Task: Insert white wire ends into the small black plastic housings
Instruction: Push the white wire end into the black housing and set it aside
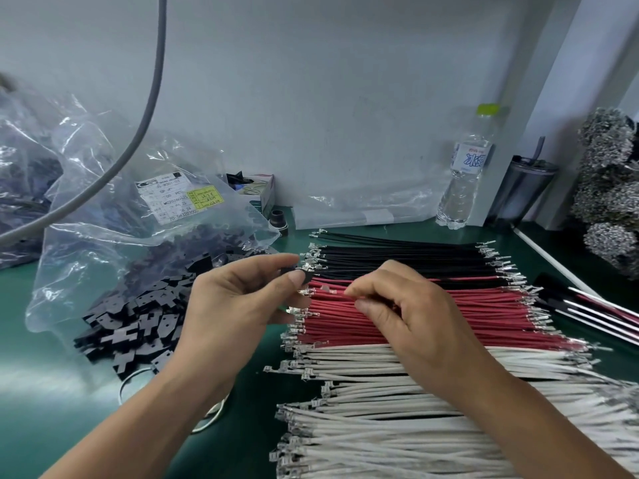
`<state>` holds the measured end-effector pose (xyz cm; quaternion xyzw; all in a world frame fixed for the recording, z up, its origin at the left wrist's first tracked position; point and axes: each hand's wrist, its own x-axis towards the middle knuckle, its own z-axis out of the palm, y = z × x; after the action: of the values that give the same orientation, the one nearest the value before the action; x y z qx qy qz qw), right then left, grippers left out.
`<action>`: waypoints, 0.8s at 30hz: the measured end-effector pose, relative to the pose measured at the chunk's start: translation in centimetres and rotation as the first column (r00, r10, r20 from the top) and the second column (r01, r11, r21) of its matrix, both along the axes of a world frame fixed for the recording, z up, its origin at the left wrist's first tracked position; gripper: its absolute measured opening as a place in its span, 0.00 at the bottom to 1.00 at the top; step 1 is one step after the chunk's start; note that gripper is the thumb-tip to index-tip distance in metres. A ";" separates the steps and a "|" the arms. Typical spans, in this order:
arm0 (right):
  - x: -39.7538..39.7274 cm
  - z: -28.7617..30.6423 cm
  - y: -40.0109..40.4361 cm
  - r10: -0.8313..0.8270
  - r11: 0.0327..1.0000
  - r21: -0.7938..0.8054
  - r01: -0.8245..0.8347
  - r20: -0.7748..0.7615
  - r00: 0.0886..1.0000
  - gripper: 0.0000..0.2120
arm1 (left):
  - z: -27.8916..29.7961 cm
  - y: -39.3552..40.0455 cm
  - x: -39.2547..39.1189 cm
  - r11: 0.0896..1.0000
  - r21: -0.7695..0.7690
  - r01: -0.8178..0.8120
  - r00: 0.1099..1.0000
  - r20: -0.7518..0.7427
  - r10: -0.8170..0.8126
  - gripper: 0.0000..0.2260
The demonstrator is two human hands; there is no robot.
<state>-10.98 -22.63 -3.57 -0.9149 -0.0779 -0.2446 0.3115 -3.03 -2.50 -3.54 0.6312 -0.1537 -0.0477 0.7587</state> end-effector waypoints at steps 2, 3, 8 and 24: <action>0.0 0.3 0.0 -0.012 0.999 0.039 0.010 0.044 0.999 0.07 | 0.2 -0.1 -0.1 0.998 -0.036 0.060 0.995 -0.083 -0.063 0.14; -0.1 0.4 0.0 -0.018 0.999 0.045 0.015 0.066 0.998 0.06 | 0.3 -0.1 -0.1 0.994 -0.053 0.099 0.987 -0.119 -0.104 0.15; -0.4 0.5 0.4 -0.040 0.999 0.034 0.035 0.158 0.987 0.03 | 0.3 -0.1 -0.2 0.972 -0.117 0.203 0.950 -0.216 -0.224 0.18; -0.9 1.7 1.2 -0.041 0.973 -0.215 0.084 0.198 0.979 0.07 | 0.2 0.2 -0.4 0.972 -0.040 0.232 0.955 -0.180 -0.236 0.17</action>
<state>-11.89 -21.45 -1.86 -0.9180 -0.1054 -0.3314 0.1904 -3.38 -2.31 -3.31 0.5944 -0.1572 -0.1937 0.7645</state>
